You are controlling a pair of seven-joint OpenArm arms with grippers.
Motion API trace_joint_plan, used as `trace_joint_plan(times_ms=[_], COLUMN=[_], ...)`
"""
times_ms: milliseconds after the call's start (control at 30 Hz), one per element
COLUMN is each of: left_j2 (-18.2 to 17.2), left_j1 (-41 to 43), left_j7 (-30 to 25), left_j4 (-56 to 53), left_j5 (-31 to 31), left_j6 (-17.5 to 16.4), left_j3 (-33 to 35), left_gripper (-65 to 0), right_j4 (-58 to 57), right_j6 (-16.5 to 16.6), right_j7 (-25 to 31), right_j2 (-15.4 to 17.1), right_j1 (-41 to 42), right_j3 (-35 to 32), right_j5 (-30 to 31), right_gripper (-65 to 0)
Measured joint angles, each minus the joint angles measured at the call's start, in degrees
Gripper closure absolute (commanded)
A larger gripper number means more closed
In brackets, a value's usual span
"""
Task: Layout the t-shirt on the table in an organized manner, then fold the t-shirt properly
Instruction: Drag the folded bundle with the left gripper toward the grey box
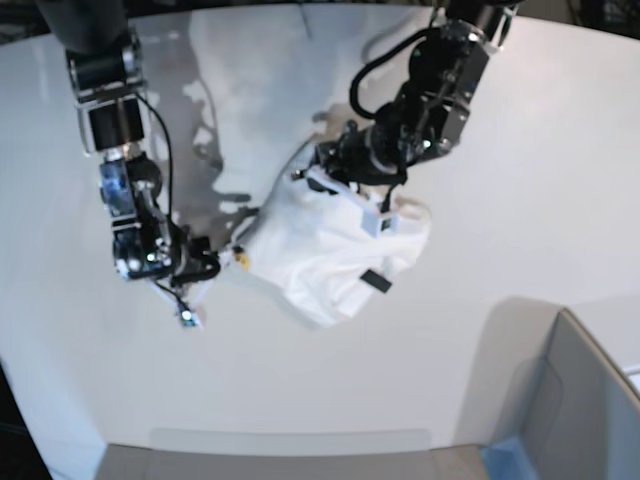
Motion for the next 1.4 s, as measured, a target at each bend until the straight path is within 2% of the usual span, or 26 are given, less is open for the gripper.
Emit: trace_joint_plan(times_ms=[167, 367, 500, 567, 700, 867, 933, 1033, 1133, 1267, 1333, 1400], left_j2=[0.35, 0.17, 0.17, 0.2, 0.35, 0.81, 0.81, 0.83, 1.11, 1.64, 2.51, 4.04], left_j1=[1.16, 5.33, 8.17, 8.31, 7.61, 8.11, 8.15, 7.72, 7.48, 3.43, 0.63, -1.16], left_j7=[0.79, 0.44, 0.59, 3.32, 5.51, 5.66, 5.68, 6.12, 6.03, 5.4, 5.51, 4.96], left_j4=[0.11, 1.77, 3.69, 3.89, 3.96, 4.0, 4.79, 7.02, 8.37, 7.08, 5.92, 3.1], left_j5=[-0.81, -0.22, -0.22, -0.24, -0.28, -0.24, -0.2, -0.26, -0.24, 0.52, -0.28, -0.66], left_j6=[-0.22, 0.0, 0.0, 0.0, -0.22, -0.17, -0.09, -0.22, -0.42, -0.22, -0.68, -0.87], left_j3=[-1.6, -17.33, -26.18, -28.74, -32.04, -35.69, -36.11, -35.93, -34.99, -24.85, -17.03, -12.72], left_gripper=[-4.8, -4.8, -4.8, -4.8, -4.8, -4.8, -4.8, -4.8, -4.8, -4.8, -4.8, -4.8], right_j4=[2.45, 9.44, 12.72, 13.9, 15.74, 15.8, 17.57, 24.02, 31.32, 36.94, 37.31, 37.11], right_j6=[-0.44, -1.18, -0.35, 0.42, 0.59, 0.42, 0.42, 0.33, 0.2, 0.2, 0.04, 0.02], right_j7=[0.92, -1.01, -4.39, -7.41, -9.18, -8.92, -9.14, -9.25, -13.92, -15.28, -15.56, -15.98], right_j2=[0.2, -1.81, -3.89, -5.49, -8.22, -8.94, -8.79, -8.41, -7.67, -5.38, -2.97, -1.75], right_j1=[-1.29, -4.98, -6.73, -7.06, -8.52, -8.17, -8.7, -10.8, -12.96, -14.71, -16.15, -17.57], right_j3=[-8.13, -14.45, -17.16, -18.4, -21.33, -23.54, -21.66, -14.93, -5.95, 6.49, 10.82, 14.36], right_j5=[-1.46, -3.13, -1.22, 0.07, 0.9, 0.39, 0.28, 0.11, 0.28, 0.15, 0.02, -0.85], right_gripper=[0.0, 0.0, 0.0, 0.0, 0.0, 0.0, 0.0, 0.0, 0.0, 0.0, 0.0, 0.0])
